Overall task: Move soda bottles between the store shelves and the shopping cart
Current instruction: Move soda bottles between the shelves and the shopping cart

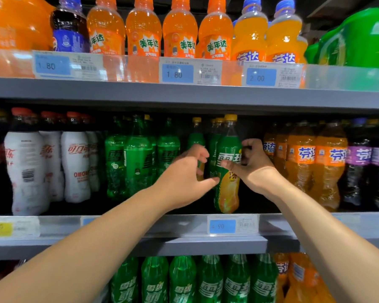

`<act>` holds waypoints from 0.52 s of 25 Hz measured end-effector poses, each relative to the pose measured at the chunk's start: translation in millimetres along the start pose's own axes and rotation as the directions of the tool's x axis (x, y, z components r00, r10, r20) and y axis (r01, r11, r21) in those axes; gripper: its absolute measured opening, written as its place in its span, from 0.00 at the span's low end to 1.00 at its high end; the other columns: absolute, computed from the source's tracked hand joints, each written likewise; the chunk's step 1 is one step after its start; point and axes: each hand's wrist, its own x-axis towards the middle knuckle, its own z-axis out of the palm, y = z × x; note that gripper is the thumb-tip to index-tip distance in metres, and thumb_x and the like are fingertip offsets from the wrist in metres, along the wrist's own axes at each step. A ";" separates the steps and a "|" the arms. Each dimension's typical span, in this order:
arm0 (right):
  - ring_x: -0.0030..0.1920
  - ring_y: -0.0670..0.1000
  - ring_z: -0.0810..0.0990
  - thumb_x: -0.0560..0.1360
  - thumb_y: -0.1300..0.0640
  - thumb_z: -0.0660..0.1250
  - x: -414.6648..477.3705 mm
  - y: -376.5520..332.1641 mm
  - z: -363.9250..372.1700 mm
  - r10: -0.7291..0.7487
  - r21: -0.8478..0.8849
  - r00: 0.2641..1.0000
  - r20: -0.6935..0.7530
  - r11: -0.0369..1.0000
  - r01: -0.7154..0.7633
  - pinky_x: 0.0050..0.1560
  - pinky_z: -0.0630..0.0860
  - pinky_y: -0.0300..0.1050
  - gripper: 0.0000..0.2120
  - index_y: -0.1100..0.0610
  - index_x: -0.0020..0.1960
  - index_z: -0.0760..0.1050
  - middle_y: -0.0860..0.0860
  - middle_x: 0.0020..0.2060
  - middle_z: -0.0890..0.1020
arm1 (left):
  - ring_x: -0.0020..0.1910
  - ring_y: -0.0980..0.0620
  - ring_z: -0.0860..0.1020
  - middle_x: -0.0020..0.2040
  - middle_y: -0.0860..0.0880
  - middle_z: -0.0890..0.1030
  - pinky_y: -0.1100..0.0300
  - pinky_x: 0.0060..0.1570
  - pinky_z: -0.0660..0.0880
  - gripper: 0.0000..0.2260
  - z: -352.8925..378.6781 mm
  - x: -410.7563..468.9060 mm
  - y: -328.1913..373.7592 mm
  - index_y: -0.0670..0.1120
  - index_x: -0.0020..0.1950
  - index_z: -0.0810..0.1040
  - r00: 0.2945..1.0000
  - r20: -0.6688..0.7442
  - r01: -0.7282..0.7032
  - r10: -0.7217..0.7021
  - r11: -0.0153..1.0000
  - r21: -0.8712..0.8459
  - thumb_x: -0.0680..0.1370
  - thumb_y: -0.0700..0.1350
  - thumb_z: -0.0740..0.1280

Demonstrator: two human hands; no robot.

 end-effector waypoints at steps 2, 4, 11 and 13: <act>0.48 0.40 0.85 0.68 0.50 0.81 -1.9 1.8 -3.9 -0.011 0.034 1.000 0.024 0.999 0.010 0.43 0.81 0.35 0.32 0.46 0.62 0.63 0.44 0.52 0.84 | 0.49 0.59 0.81 0.56 0.61 0.77 0.57 0.52 0.79 0.29 12.7 26.8 3.8 0.59 0.62 0.65 0.978 0.111 0.193 -0.179 0.973 -0.125 0.69 0.59 0.77; 0.48 0.38 0.85 0.70 0.52 0.80 -4.9 3.1 -13.8 -0.005 0.082 0.998 0.065 0.997 -0.001 0.43 0.81 0.35 0.28 0.43 0.60 0.65 0.43 0.54 0.83 | 0.53 0.55 0.81 0.56 0.60 0.78 0.50 0.59 0.78 0.35 18.5 43.8 3.5 0.59 0.66 0.66 0.978 0.115 0.200 -0.175 0.942 -0.269 0.65 0.58 0.80; 0.47 0.49 0.87 0.66 0.61 0.82 -14.9 8.0 -33.4 0.113 0.018 0.981 0.159 0.993 -0.117 0.43 0.86 0.50 0.28 0.39 0.54 0.71 0.44 0.50 0.85 | 0.48 0.48 0.86 0.65 0.47 0.80 0.51 0.52 0.83 0.37 31.4 56.0 -12.1 0.53 0.72 0.66 0.985 0.132 0.162 -0.108 0.836 -0.524 0.69 0.41 0.80; 0.48 0.49 0.86 0.67 0.60 0.82 -10.5 7.7 -27.6 0.126 -0.059 0.987 0.102 0.991 -0.120 0.43 0.86 0.51 0.27 0.39 0.53 0.70 0.43 0.52 0.84 | 0.50 0.50 0.86 0.68 0.46 0.78 0.56 0.53 0.81 0.38 37.0 59.2 -15.4 0.51 0.76 0.62 0.982 0.153 0.175 -0.108 0.818 -0.547 0.72 0.38 0.78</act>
